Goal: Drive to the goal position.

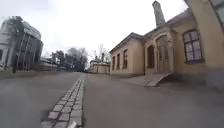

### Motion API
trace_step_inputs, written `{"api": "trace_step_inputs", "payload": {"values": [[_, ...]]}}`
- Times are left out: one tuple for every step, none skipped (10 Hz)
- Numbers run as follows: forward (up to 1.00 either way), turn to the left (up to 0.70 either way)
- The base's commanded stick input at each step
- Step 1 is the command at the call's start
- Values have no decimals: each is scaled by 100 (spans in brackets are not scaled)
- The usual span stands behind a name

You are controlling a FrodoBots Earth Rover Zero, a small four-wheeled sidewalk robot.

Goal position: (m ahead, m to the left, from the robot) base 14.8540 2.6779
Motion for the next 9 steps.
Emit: {"api": "trace_step_inputs", "payload": {"values": [[70,0],[70,0],[70,0],[70,0],[70,0],[70,0],[70,0],[70,-20],[70,-35]]}}
